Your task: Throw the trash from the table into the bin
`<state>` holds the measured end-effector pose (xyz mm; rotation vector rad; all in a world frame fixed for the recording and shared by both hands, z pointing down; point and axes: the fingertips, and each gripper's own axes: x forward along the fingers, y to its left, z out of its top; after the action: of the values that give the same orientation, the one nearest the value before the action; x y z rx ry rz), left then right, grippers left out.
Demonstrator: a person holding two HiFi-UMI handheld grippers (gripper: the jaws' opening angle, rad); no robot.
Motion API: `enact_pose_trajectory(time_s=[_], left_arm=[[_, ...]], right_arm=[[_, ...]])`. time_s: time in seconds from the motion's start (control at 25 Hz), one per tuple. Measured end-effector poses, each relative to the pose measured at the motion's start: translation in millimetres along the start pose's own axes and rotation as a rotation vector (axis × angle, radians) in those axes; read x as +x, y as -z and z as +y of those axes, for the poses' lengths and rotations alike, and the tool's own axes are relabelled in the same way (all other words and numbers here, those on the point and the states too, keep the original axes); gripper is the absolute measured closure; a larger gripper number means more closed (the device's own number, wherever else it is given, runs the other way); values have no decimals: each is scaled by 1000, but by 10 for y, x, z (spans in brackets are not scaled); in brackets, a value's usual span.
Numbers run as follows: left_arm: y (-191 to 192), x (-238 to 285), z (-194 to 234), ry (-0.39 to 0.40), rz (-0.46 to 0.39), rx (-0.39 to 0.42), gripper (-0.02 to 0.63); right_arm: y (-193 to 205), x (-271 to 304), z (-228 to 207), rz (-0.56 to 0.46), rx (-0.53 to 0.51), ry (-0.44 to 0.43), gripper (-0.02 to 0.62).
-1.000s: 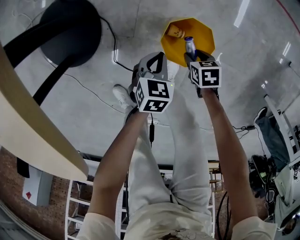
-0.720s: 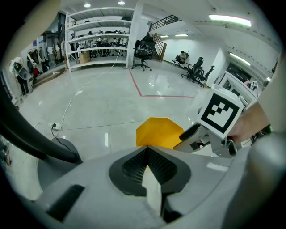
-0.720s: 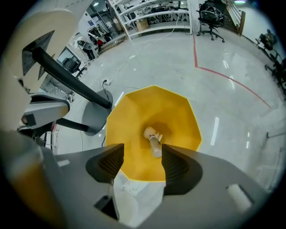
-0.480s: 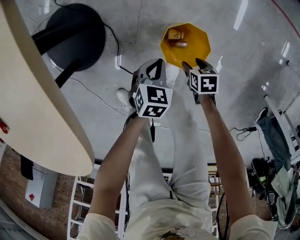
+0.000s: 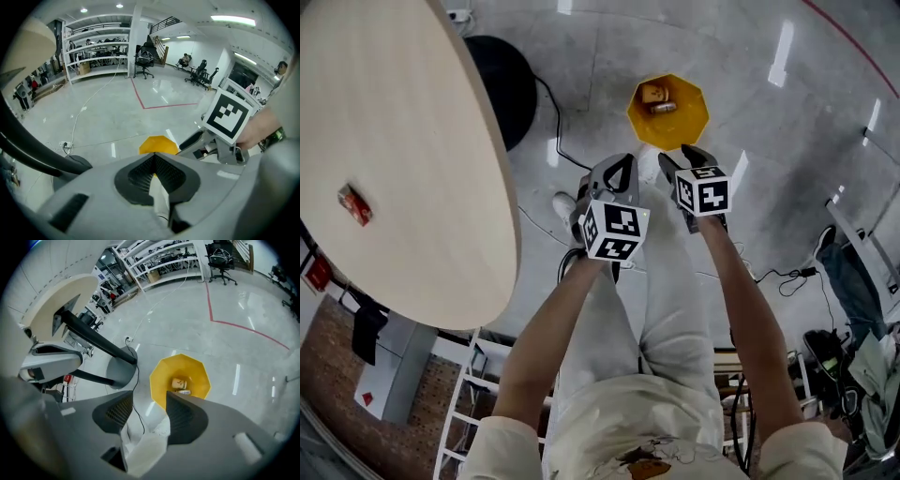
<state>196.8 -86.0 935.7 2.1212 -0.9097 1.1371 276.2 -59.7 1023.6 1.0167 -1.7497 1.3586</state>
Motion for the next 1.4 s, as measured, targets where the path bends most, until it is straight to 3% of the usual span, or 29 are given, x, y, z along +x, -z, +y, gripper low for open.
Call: enact_pose_trajectory(time_s=[0.16, 0.36, 0.6, 0.72, 0.92, 1.12, 1.4], left_arm=[[-263, -451, -171, 3, -13, 28, 600], [-529, -1094, -342, -23, -30, 27, 600], [-862, -1763, -508, -28, -101, -82, 600], [-1004, -2163, -655, -37, -138, -86, 600], [-1227, -2739, -812, -48, -206, -103, 600], [-1131, -2941, -737, -9, -170, -163, 600], [-1062, -3568, -367, -143, -337, -234, 600]], right_arm=[[-265, -591, 175, -98, -30, 14, 476], [-379, -1280, 650, -125, -82, -105, 497], [-626, -1982, 1016, -201, -204, -118, 542], [-678, -2367, 1194, -240, -240, -112, 591], [-779, -2888, 1548, -305, -330, -141, 591], [-898, -3039, 2049, -327, -424, -223, 591], [-865, -3062, 2717, -333, -517, -288, 591]])
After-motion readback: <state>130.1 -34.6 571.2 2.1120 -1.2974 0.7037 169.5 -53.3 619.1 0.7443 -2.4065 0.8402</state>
